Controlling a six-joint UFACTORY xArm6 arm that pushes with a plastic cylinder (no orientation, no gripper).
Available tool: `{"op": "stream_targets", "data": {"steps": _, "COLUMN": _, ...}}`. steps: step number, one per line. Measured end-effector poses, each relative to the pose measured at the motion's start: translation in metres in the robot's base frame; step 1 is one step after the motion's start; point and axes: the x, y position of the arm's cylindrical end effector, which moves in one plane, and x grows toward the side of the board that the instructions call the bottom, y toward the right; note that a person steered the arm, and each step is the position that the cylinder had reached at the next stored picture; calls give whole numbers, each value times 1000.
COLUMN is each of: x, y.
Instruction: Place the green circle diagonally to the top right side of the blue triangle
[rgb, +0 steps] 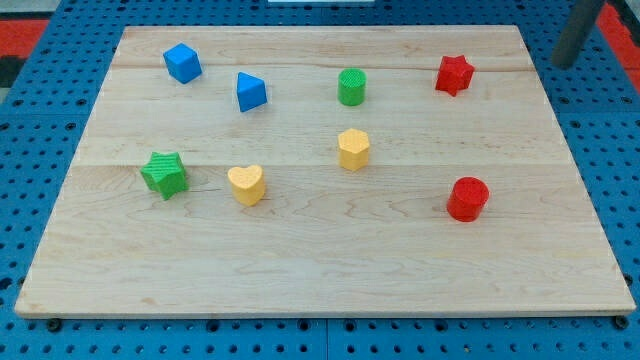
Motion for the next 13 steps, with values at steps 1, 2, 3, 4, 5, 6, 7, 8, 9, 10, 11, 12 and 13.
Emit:
{"op": "stream_targets", "data": {"steps": 1, "x": 50, "y": -4}}
{"op": "stream_targets", "data": {"steps": 2, "x": 59, "y": -61}}
{"op": "stream_targets", "data": {"steps": 3, "x": 55, "y": -130}}
{"op": "stream_targets", "data": {"steps": 4, "x": 61, "y": -176}}
{"op": "stream_targets", "data": {"steps": 5, "x": 56, "y": -233}}
{"op": "stream_targets", "data": {"steps": 6, "x": 37, "y": -248}}
{"op": "stream_targets", "data": {"steps": 7, "x": 11, "y": -248}}
{"op": "stream_targets", "data": {"steps": 8, "x": 16, "y": -259}}
{"op": "stream_targets", "data": {"steps": 9, "x": 33, "y": -230}}
{"op": "stream_targets", "data": {"steps": 10, "x": 22, "y": -271}}
{"op": "stream_targets", "data": {"steps": 11, "x": 21, "y": -303}}
{"op": "stream_targets", "data": {"steps": 12, "x": 24, "y": -296}}
{"op": "stream_targets", "data": {"steps": 13, "x": 29, "y": -306}}
